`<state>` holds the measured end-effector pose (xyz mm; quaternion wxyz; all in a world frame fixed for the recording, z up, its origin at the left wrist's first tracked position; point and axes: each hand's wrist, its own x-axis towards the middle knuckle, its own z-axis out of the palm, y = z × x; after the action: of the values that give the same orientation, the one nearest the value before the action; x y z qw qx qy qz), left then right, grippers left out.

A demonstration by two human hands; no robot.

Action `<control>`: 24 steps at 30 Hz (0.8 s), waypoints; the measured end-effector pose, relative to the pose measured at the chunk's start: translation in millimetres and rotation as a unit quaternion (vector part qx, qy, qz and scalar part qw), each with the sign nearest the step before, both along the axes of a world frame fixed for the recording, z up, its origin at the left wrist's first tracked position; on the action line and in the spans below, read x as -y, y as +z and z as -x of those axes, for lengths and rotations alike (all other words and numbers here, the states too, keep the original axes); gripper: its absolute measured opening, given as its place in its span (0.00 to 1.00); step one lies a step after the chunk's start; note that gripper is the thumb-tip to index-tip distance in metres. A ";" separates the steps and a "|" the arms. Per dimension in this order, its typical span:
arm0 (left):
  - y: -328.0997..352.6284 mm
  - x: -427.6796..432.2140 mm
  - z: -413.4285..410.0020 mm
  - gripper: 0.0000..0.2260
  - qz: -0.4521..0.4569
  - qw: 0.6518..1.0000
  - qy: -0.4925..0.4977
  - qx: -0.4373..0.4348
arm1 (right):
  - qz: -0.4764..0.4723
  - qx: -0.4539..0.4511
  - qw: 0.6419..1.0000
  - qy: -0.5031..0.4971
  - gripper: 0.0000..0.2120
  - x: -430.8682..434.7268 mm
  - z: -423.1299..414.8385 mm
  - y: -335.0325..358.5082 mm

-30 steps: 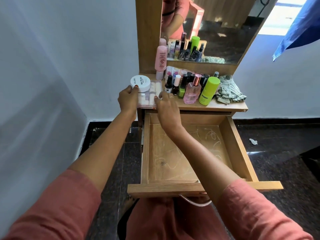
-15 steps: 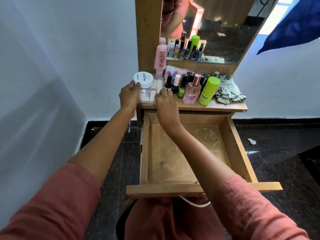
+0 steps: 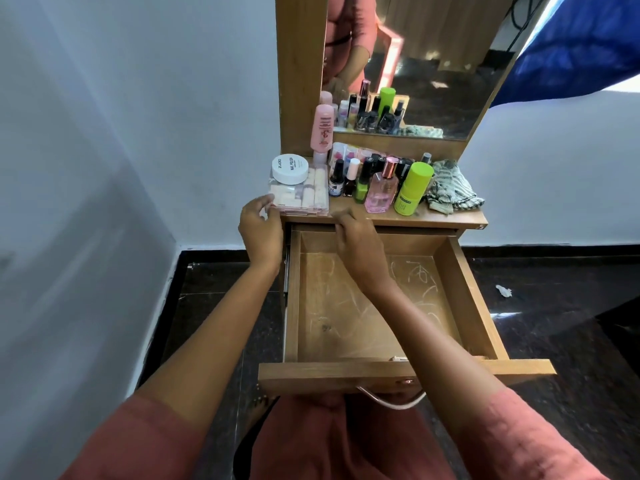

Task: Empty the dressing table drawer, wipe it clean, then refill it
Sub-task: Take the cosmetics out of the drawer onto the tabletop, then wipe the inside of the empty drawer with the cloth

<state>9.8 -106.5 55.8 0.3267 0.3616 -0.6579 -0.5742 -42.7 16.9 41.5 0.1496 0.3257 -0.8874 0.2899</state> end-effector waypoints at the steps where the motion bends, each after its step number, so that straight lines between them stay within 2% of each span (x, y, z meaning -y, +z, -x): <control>1: 0.1 -4.7 -2.4 0.11 0.006 1.000 0.007 -0.013 | 0.002 0.012 1.000 -0.008 0.11 -9.1 1.0 -0.3; 7: 4.7 -41.6 -3.5 0.11 0.033 0.999 -0.026 -0.035 | 0.026 0.076 0.995 -0.064 0.11 -58.5 10.6 3.0; 16: 15.2 -119.9 37.4 0.10 0.097 0.969 -0.227 -0.022 | 0.089 0.111 0.974 -0.177 0.10 -113.2 52.3 25.1; 19: 19.2 -145.1 57.5 0.12 0.078 0.960 -0.270 -0.021 | 0.121 0.134 0.958 -0.222 0.10 -127.0 74.1 28.6; 24: 23.1 -174.9 89.5 0.16 0.073 0.950 -0.302 0.036 | 0.132 0.169 0.942 -0.259 0.14 -136.3 108.4 30.4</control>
<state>-79.7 68.4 78.9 0.1394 0.1416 -0.7881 -0.5826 -151.1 153.2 71.9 0.1085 0.0081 -0.9072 0.4065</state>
